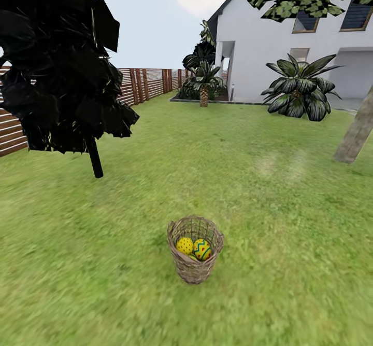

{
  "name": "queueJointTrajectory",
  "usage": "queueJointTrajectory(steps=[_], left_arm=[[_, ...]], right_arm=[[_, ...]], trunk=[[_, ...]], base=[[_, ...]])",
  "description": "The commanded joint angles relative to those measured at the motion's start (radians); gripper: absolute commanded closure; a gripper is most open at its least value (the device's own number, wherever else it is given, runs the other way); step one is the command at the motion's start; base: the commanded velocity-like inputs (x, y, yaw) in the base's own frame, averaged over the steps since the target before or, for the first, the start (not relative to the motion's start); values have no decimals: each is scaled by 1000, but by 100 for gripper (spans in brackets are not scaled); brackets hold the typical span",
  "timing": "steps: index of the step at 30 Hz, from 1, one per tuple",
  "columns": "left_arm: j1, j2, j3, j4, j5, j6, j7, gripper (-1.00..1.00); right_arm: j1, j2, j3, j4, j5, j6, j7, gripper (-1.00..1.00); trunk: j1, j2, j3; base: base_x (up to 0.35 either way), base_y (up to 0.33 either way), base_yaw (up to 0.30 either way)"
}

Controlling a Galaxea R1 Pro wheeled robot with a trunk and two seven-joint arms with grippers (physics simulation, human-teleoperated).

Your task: Take the three Easter eggs out of the wicker basket on the lawn in the garden, then place them on the lawn next to a single tree (choose any tree) so that all three eggs are next to the same tree and none are left in the basket.

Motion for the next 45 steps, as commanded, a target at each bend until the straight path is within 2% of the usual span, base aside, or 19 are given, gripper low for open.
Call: queueJointTrajectory(steps=[1,5,13,23,31,32,35,36,37,39,45], left_arm=[[-3,-2,-1,1,1,-3,1,-100],[-28,-10,-1,0,1,8,1,-100],[-79,-16,-1,-16,3,85,3,-100],[-83,-22,-1,-152,4,240,5,-100],[-90,-22,-1,-329,4,417,28,-100],[-95,-21,-1,-374,4,471,31,-100],[-109,-21,-1,-446,4,563,35,-100],[-127,-21,-1,-486,3,619,37,-100],[-139,-21,-1,-500,2,644,38,-100],[-198,-22,-1,-528,-3,709,55,-100],[-275,-22,-2,-525,-7,747,130,-100]], right_arm=[[0,1,1,-1,1,-2,1,-100],[0,2,3,-2,5,0,1,-100],[0,1,-7,-2,-4,-1,0,-100],[0,1,-9,-26,-7,-5,-1,-100],[-3,-1,-22,-126,-8,0,-8,-100],[-4,-1,-40,-158,-8,3,-9,-100],[-7,0,-79,-209,-8,9,-11,-100],[-10,0,-101,-239,-7,24,-12,-100],[-14,1,-110,-252,-7,37,-12,-100],[-37,1,-130,-297,-7,118,-12,-100],[-98,1,-141,-325,-7,196,-13,-100]], trunk=[[-4,7,2],[-19,35,15],[-50,91,40],[-88,161,71],[-119,217,96],[-123,224,99],[-134,245,108],[-138,252,111],[-142,259,114],[-150,273,121],[-173,315,139]], base=[[0,0,0],[0,0,0],[0,0,0],[0,0,0],[0,0,0],[0,0,0],[0,0,0],[0,0,0],[0,0,0],[0,0,0],[0,0,0]])
